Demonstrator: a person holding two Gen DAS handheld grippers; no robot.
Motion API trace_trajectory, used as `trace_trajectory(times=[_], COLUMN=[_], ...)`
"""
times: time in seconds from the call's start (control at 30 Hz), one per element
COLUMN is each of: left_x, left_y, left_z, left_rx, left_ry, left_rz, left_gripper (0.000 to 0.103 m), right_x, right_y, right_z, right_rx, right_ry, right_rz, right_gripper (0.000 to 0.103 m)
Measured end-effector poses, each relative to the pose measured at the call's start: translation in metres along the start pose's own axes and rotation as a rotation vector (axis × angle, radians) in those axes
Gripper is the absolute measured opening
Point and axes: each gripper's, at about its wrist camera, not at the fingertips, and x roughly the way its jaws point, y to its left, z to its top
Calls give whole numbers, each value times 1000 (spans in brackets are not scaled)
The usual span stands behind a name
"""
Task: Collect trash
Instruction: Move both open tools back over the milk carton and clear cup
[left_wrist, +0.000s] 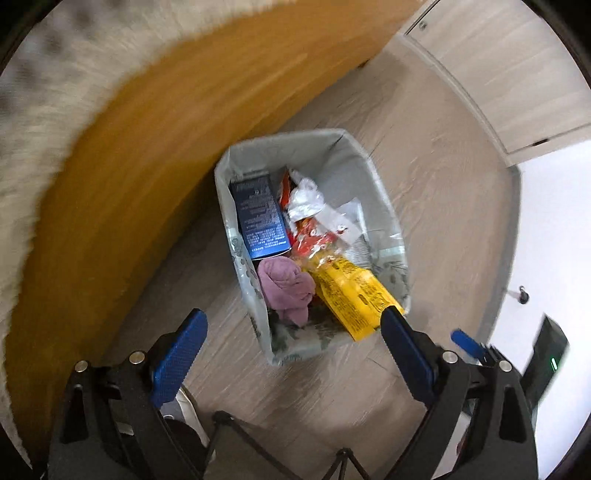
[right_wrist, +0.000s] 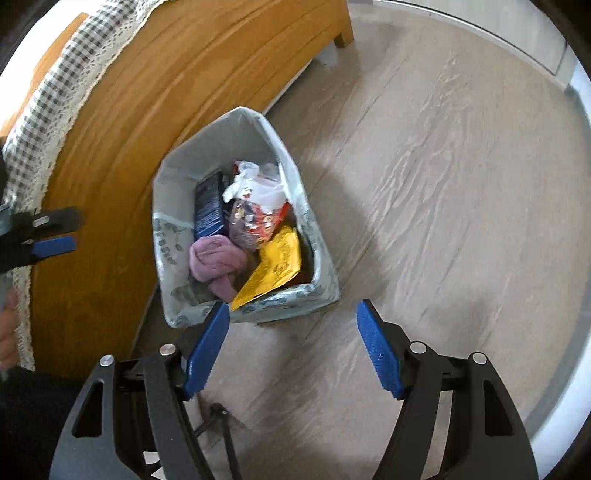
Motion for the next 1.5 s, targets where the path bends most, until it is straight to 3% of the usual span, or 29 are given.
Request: trace_trajectory(times=[0.23, 0.37, 0.6, 0.87, 1.2, 1.5], left_x=[-78, -115, -193, -262, -313, -344], left_y=[28, 56, 112, 169, 260, 384], left_z=[-27, -48, -95, -126, -155, -186], left_rx=[-11, -59, -131, -209, -351, -551], left_ry=[-151, -205, -384, -531, -638, -686], left_rz=[-18, 35, 17, 10, 14, 27], left_gripper=[92, 92, 92, 92, 92, 92], right_x=[-33, -58, -102, -131, -149, -145], right_y=[32, 60, 132, 216, 319, 419], right_z=[15, 24, 37, 34, 34, 44], right_rx=[-52, -89, -216, -348, -486, -616], right_ry=[-47, -96, -190, -252, -321, -367], right_rz=[-62, -78, -110, -104, -71, -25], right_gripper=[69, 69, 69, 69, 69, 69])
